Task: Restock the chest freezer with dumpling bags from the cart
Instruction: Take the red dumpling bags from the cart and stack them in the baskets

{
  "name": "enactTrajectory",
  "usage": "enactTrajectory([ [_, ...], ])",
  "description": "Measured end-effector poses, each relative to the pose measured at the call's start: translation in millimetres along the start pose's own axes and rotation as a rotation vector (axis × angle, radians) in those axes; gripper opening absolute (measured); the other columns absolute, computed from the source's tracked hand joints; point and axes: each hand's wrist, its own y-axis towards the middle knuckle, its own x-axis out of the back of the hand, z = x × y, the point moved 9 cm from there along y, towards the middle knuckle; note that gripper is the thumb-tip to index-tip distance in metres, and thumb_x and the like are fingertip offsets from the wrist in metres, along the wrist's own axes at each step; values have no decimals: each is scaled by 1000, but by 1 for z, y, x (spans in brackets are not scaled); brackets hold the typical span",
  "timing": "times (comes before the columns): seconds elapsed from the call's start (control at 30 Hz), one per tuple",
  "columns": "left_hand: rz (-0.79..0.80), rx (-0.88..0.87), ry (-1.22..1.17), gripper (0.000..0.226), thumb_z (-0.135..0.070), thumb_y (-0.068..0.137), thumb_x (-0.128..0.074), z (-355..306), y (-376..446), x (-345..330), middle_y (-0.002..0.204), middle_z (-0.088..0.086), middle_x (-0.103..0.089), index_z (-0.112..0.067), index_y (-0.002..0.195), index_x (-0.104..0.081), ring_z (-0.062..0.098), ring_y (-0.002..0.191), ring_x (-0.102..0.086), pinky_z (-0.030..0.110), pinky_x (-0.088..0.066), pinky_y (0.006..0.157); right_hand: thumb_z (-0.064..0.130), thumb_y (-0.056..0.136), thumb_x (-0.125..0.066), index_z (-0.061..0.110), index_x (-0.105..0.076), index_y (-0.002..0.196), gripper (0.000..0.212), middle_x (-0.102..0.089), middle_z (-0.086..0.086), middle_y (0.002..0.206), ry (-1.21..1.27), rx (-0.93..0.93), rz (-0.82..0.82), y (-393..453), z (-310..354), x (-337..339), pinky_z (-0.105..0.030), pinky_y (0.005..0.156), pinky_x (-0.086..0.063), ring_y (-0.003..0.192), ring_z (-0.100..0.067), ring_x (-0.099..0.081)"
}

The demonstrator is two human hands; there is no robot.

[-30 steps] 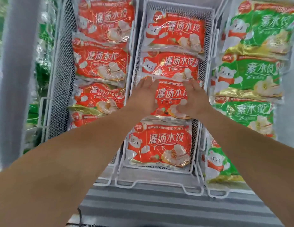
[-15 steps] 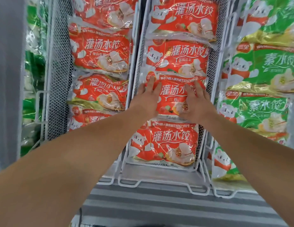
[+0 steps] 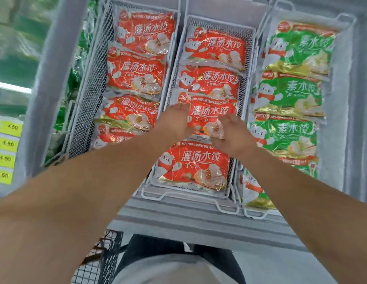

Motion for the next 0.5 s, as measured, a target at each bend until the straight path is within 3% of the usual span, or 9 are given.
enactTrajectory([
  [0.27, -217, 163, -23, 74, -44, 91, -63, -8, -125, 38, 148, 16, -46, -9, 150, -35, 35, 133, -46, 45, -44, 107, 40, 92, -64, 11, -27, 155, 78, -25, -15, 160, -96, 144, -58, -98, 23, 20, -40, 121, -21, 147, -34, -23],
  [0.5, -420, 255, -119, 67, -35, 86, -70, -24, -249, 54, 138, 16, -55, -11, 144, -46, 35, 124, -54, 41, -47, 100, 44, 89, -66, 11, -30, 154, 81, -32, -14, 156, -147, 251, -165, -185, 54, 35, -41, 118, -28, 143, -35, -30],
])
